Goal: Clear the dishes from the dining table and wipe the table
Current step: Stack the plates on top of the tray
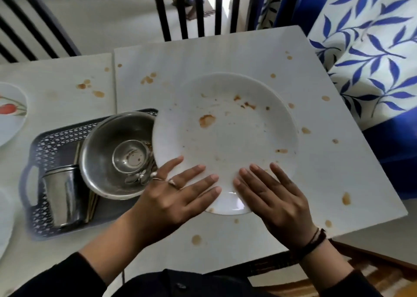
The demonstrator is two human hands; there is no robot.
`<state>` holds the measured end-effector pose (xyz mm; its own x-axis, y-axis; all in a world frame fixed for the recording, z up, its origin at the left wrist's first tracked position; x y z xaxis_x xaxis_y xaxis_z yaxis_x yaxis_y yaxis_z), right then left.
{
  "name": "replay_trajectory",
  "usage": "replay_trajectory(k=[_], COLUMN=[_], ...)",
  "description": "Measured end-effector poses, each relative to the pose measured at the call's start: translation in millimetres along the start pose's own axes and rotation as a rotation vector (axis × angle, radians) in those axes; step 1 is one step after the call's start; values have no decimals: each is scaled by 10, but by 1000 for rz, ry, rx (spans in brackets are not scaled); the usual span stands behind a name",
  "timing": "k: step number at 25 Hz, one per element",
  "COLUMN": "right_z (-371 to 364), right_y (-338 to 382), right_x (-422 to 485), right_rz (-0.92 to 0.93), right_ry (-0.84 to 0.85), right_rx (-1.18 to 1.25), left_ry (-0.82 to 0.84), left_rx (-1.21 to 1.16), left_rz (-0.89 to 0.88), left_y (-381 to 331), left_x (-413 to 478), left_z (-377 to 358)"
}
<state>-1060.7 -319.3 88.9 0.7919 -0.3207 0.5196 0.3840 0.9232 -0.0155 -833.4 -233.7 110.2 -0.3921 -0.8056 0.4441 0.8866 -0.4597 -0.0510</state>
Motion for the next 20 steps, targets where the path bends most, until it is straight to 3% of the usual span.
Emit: replay_trajectory(k=[6, 10, 16, 20], right_z=[-569, -941, -1197, -1233], right_y=[372, 583, 644, 677], right_x=[825, 1080, 1149, 1160], right_rz=[297, 419, 443, 457], right_ry=[15, 64, 147, 380], right_rx=[119, 159, 148, 113], left_ry=[37, 57, 55, 150], left_rx=[128, 170, 184, 176], left_rz=[334, 463, 478, 451], left_y=[207, 337, 518, 588], left_x=[-853, -1268, -1474, -1564], left_z=[239, 124, -97, -191])
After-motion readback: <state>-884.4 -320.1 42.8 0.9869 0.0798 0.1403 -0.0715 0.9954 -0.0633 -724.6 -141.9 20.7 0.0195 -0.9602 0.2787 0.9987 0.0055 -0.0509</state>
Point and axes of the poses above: each hand's wrist, its own x-axis towards the middle knuckle, its own z-axis out of the back of the hand, y = z × x, the point moved 2 cm from there along x, towards the middle knuckle, and after that the axes turned 3 degrees about z, right-handed, at the moved point
